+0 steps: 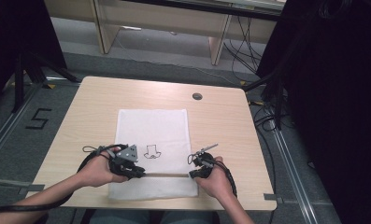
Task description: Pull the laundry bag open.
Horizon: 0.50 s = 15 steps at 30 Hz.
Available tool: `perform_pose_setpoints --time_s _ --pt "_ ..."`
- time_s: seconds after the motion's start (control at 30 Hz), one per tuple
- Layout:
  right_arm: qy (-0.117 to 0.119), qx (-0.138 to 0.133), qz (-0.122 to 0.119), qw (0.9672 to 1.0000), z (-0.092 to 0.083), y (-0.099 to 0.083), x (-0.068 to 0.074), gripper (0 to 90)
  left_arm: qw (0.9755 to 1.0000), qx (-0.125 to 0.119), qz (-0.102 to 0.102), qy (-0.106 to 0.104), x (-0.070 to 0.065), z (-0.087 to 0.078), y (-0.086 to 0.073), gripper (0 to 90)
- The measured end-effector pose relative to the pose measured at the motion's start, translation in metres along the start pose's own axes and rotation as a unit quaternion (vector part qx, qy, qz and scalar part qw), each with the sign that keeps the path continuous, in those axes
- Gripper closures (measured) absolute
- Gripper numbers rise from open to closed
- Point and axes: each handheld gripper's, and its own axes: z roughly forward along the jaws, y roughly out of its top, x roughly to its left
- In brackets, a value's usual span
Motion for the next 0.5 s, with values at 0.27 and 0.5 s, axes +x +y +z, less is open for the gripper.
perform_pose_setpoints --time_s 0.27,0.5 --pt "0.001 0.000 0.001 1.0000 0.0001 -0.0001 -0.0002 90.0 1.0000 0.001 -0.001 0.002 0.0011 -0.0031 -0.0038 81.9" --pt "0.000 0.000 -0.001 1.0000 0.0001 0.0001 0.0003 90.0 1.0000 0.000 -0.003 0.002 0.0017 -0.0060 -0.0057 81.9"
